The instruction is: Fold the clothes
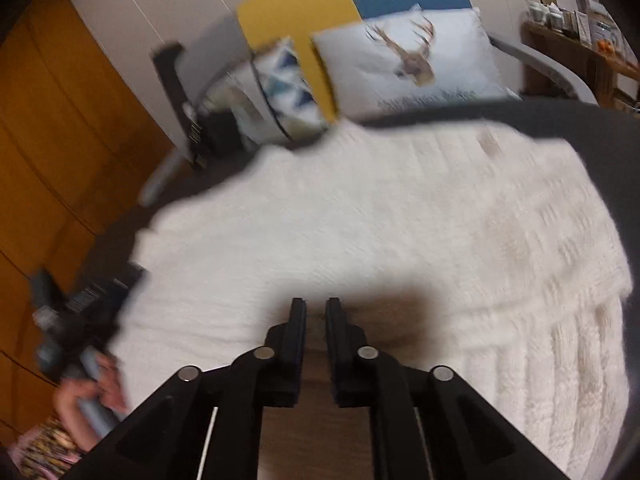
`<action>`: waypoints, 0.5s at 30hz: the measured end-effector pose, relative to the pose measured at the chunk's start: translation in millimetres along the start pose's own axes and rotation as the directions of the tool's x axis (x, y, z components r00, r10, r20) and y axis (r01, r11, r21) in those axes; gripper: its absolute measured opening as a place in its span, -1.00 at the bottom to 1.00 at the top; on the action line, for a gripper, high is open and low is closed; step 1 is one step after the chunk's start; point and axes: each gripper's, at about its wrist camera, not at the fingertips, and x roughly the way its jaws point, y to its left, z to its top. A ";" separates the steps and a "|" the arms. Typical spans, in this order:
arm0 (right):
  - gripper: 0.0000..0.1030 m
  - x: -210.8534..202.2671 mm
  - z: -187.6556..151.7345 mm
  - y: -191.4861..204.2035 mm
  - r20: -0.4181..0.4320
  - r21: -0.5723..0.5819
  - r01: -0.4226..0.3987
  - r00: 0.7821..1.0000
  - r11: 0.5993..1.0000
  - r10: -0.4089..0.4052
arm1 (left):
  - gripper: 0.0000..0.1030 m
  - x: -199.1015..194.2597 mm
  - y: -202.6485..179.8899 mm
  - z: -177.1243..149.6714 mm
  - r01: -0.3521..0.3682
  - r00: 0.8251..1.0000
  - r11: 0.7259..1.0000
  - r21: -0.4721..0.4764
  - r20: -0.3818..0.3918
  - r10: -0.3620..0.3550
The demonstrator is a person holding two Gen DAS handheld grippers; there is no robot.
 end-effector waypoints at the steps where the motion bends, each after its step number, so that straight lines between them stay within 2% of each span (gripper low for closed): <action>1: -0.68 0.7 3.7 4.0 0.014 -0.050 0.044 0.999 0.998 -0.044 | -0.72 0.1 -0.5 0.1 -0.002 1.000 1.000 0.001 -0.001 0.002; 3: -0.63 6.5 10.3 5.1 0.023 -0.139 0.158 0.987 0.978 -0.157 | -0.72 -0.8 -1.0 0.0 -0.005 1.000 1.000 0.002 0.000 0.005; 4: -0.63 14.0 13.2 -1.3 -0.001 -0.147 0.205 0.978 0.968 -0.207 | -0.72 -1.3 -1.1 -0.1 -0.006 1.000 1.000 0.002 0.000 0.006; 5: -0.66 19.6 10.6 -13.1 -0.034 -0.125 0.217 0.974 0.968 -0.223 | -0.72 -2.2 -1.0 -0.4 -0.006 1.000 1.000 0.002 0.001 0.006; 6: -0.66 16.4 7.9 -23.3 -0.017 -0.083 0.171 0.985 0.982 -0.173 | -0.72 -3.6 -1.0 -1.1 -0.008 1.000 1.000 0.004 0.001 0.008; 9: -0.69 6.5 -3.0 -29.5 -0.010 -0.049 0.151 0.988 0.987 -0.152 | -0.72 -6.8 -2.7 -2.6 -0.024 1.000 1.000 0.013 -0.006 0.024; 11: -0.69 1.7 -8.1 -26.6 -0.010 -0.064 0.151 0.988 0.986 -0.152 | -0.72 -9.8 -10.8 -3.4 -0.071 0.997 0.996 0.050 -0.017 0.072; 13: -0.69 -0.2 -6.0 -25.9 -0.022 -0.065 0.139 0.990 0.988 -0.141 | -0.72 -13.5 -29.1 -3.0 -0.144 0.989 0.982 0.124 -0.022 0.148; 15: -0.68 -3.4 3.9 -25.9 -0.033 -0.038 0.113 0.993 0.993 -0.114 | -0.70 -18.6 -48.8 -0.8 -0.126 0.992 0.978 0.164 0.013 0.126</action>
